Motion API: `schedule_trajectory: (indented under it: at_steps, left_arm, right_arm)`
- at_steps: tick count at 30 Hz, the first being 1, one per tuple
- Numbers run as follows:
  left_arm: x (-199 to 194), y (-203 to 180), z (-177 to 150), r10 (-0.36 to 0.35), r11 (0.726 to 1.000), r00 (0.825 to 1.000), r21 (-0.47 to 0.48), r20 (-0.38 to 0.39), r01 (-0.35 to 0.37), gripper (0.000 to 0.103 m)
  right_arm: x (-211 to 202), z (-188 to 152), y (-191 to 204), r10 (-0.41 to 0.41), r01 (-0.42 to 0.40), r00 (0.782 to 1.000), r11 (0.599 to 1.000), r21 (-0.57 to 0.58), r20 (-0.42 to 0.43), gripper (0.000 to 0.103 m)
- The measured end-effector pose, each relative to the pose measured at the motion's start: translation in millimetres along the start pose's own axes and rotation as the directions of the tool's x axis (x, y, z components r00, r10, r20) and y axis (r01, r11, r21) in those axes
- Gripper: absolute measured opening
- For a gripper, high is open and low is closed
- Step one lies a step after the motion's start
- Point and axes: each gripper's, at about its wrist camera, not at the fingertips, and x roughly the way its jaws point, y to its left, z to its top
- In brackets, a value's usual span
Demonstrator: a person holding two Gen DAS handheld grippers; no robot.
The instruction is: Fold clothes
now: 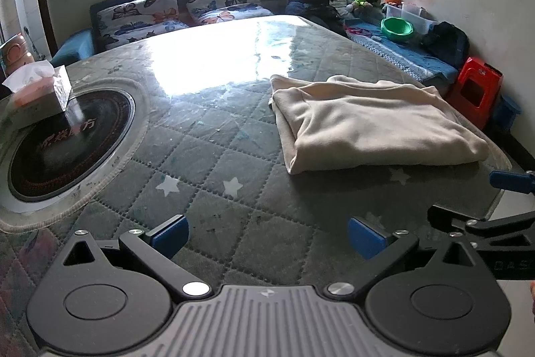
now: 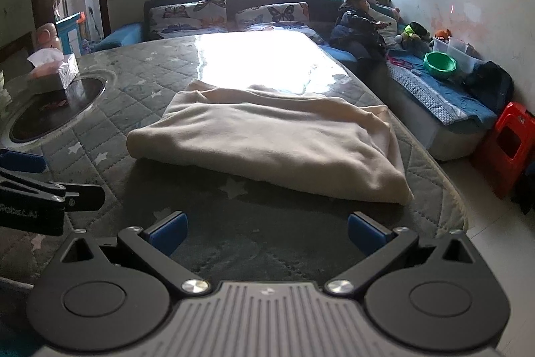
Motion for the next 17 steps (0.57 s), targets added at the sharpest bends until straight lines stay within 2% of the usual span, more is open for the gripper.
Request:
schedule_trajectory:
  at_steps: [17]
  left_arm:
    - [7.8,0.4,-2.1,0.025,1.0,0.999,-0.01,-0.023,-0.025,0.103]
  right_arm:
    - [3.2,-3.8,-0.5,-0.007,0.007,1.0,1.0,0.016,-0.019,0.103]
